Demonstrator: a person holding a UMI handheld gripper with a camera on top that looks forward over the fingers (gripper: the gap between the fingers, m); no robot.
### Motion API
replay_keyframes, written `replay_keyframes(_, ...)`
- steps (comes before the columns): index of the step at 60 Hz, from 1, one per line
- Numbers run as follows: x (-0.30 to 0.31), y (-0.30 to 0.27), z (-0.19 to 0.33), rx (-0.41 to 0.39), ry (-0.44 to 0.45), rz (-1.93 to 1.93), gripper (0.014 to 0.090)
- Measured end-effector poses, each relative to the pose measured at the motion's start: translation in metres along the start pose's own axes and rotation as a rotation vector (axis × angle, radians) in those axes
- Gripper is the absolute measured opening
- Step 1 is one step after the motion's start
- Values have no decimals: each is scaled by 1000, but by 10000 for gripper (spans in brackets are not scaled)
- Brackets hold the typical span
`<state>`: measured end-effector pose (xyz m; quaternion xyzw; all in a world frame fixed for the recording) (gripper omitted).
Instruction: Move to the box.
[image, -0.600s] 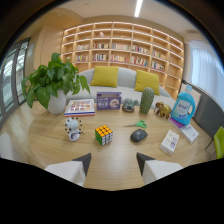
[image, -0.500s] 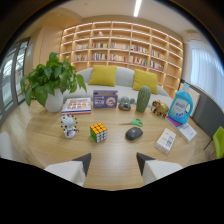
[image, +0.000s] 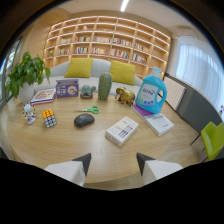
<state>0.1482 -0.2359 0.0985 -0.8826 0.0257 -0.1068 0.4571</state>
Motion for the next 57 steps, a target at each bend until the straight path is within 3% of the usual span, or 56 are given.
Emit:
replay_keyframes(16, 47, -6, 69, -12, 7, 27, 860)
replay_keyframes(32, 44, -16, 129, -28, -31, 31, 862)
replay_keyframes(57, 41, -11, 144, -53, -26, 33, 866)
